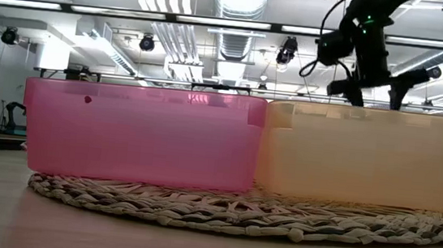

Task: Pick and place Granola Bars by type
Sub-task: Put the blue granola bar into the transparent bin

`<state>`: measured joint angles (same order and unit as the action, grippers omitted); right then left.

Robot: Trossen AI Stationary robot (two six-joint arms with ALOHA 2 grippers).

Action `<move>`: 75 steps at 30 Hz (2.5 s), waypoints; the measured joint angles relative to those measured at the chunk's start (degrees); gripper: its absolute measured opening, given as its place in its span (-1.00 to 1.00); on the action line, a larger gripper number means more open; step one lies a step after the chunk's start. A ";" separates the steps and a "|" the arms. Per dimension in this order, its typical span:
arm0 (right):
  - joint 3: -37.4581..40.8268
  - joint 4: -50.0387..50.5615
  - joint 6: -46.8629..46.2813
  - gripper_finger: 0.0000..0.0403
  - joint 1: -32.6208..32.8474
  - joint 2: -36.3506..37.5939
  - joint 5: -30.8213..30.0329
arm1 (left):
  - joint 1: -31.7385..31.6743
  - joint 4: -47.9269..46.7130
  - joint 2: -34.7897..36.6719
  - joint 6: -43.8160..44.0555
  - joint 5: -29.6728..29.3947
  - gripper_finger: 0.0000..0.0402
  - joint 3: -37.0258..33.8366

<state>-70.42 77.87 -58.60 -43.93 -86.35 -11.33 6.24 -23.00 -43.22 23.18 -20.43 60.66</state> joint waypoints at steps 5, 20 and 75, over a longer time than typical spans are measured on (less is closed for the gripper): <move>2.55 -0.46 2.88 0.46 0.37 0.00 3.44 | -0.02 0.02 -0.01 0.06 0.00 -0.98 0.00; 11.40 -24.69 -1.14 0.39 -1.82 0.02 9.78 | -0.01 0.02 0.00 3.67 -0.02 -0.98 0.00; 25.71 -39.19 -10.02 0.21 -3.21 -4.26 10.03 | -0.01 0.04 -1.42 5.59 -0.02 -0.98 0.00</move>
<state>-44.71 38.68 -68.62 -47.13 -90.61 -1.30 6.23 -22.96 -44.64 28.77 -20.45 60.66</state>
